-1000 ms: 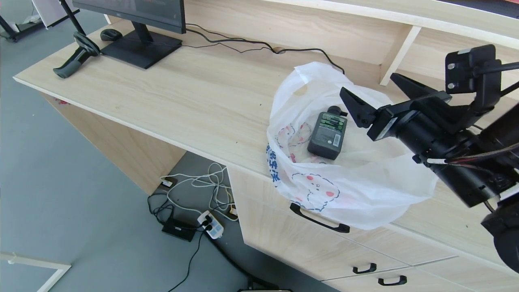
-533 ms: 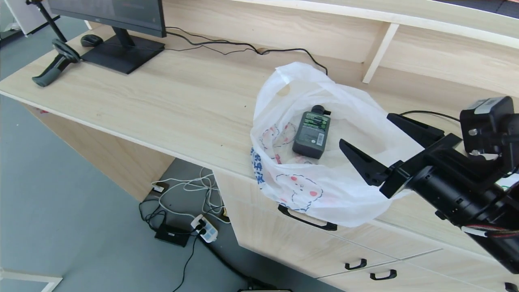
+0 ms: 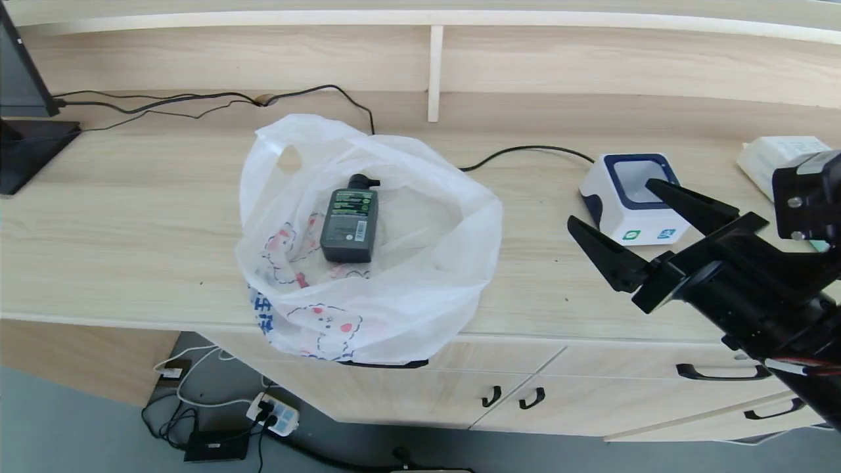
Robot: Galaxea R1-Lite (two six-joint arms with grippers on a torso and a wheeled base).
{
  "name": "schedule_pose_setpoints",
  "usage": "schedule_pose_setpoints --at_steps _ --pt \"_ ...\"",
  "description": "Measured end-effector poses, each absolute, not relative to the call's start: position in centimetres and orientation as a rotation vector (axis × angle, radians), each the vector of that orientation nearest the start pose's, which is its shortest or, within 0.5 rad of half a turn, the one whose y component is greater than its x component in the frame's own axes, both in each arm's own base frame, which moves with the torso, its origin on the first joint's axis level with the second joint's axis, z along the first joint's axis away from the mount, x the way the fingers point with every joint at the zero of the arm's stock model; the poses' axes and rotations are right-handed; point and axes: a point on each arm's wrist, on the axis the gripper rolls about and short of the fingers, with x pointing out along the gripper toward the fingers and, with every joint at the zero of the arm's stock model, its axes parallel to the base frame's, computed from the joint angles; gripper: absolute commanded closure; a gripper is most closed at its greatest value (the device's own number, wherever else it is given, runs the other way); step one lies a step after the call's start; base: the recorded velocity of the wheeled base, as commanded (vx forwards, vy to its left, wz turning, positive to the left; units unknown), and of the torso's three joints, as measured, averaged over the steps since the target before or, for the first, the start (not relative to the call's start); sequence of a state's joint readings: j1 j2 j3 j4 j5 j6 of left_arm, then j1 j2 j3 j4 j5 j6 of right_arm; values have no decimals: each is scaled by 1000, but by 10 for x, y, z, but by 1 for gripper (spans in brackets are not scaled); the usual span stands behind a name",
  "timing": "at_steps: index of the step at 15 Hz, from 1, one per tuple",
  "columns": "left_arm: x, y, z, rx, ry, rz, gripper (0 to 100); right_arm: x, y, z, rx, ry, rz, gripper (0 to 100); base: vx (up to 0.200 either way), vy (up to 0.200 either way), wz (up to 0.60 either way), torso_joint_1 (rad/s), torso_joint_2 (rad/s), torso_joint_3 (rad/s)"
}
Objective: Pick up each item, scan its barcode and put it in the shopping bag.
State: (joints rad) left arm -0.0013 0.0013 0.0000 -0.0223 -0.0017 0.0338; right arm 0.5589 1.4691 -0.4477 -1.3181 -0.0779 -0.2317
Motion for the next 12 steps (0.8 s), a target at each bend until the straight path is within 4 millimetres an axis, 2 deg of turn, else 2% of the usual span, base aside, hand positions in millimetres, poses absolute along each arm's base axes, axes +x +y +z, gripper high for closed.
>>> schedule_pose_setpoints --at_steps 1,6,12 --pt "-23 0 78 36 -20 -3 0 191 115 223 -148 -354 427 0 0 0 0 0 0 0" --pt "-23 0 77 39 -16 -3 0 197 102 237 -127 -379 388 0 0 -200 0 2 3 -1" --pt "-23 0 77 39 -17 -2 0 202 85 239 -115 -378 317 0 0 -200 0 2 4 1"
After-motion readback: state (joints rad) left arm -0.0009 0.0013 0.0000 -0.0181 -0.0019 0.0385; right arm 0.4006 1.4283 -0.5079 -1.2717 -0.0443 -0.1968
